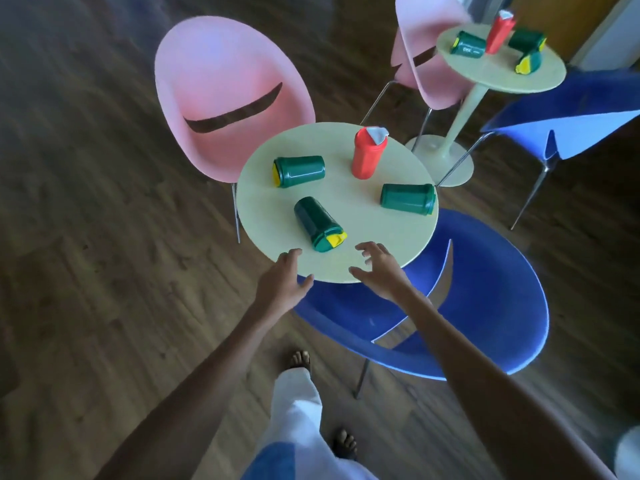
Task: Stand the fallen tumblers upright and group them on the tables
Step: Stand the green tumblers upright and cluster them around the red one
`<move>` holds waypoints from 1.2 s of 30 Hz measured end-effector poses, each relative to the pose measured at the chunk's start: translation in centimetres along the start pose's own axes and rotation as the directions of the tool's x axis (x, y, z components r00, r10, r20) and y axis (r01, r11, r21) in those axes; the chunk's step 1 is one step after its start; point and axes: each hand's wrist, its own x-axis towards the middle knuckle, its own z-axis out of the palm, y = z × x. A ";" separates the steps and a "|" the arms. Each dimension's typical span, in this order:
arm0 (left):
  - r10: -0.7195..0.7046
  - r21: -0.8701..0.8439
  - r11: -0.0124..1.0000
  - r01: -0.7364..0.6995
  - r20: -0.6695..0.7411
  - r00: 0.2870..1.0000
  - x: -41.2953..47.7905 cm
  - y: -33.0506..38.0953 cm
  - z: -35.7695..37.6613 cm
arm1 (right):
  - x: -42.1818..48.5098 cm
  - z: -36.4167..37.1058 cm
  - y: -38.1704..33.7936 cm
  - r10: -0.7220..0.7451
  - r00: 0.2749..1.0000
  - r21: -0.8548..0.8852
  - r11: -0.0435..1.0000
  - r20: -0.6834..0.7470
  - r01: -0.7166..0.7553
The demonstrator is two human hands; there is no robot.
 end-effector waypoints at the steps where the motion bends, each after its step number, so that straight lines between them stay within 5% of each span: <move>1: -0.007 -0.047 0.999 0.008 0.031 0.999 1.3 -0.2 0.4 | 1.2 0.1 0.1 0.019 1.000 0.022 1.000 0.017 -0.020; 10: -0.059 -0.368 0.925 0.097 0.112 0.992 9.3 -0.9 3.1 | 10.2 1.7 1.1 0.094 0.995 0.129 0.987 0.043 -0.099; 26: -0.054 -0.502 0.863 0.057 0.021 0.998 11.4 -2.1 3.8 | 14.2 3.5 0.9 0.102 0.992 0.441 0.888 0.078 -0.126; 36: -0.081 -0.602 0.793 0.096 0.051 0.995 12.6 -1.8 -0.6 | 15.1 0.7 -2.5 0.003 1.000 0.308 0.951 0.030 -0.012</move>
